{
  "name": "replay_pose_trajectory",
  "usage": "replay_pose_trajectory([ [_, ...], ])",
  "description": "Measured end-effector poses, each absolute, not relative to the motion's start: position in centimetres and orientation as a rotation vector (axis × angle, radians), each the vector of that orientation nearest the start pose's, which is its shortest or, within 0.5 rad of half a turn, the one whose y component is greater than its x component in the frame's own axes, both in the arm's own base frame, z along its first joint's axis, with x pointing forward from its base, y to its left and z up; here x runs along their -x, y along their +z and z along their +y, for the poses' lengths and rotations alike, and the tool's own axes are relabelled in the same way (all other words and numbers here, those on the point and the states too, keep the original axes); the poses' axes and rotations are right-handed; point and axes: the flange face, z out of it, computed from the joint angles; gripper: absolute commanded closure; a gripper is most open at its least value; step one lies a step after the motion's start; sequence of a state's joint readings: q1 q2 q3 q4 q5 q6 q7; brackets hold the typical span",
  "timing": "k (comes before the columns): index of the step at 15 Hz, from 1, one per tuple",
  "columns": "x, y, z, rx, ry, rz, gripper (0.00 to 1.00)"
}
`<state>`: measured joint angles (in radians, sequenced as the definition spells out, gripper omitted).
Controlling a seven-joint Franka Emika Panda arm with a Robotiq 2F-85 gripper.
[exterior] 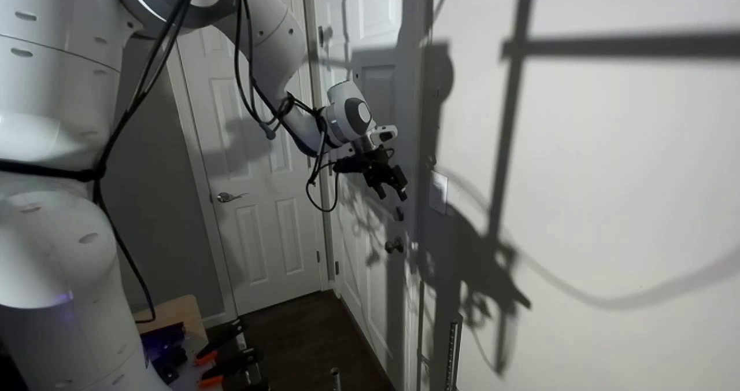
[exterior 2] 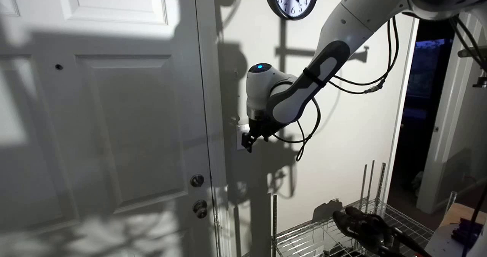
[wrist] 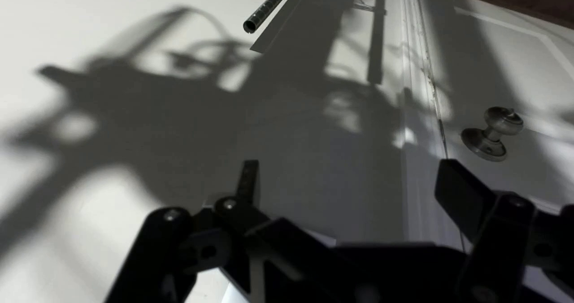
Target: Flip the light switch
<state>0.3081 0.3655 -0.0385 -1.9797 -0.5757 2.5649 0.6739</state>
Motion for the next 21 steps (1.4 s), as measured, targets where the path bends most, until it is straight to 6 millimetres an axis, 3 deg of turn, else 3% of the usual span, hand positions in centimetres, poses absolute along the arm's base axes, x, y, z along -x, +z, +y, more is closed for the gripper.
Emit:
replay_pose_trajectory([
  [11,-63.3,29.5,18.3,3.413,-0.968,0.009,0.0],
  [21,-63.4,28.2,18.4,3.448,-1.026,0.051,0.0],
])
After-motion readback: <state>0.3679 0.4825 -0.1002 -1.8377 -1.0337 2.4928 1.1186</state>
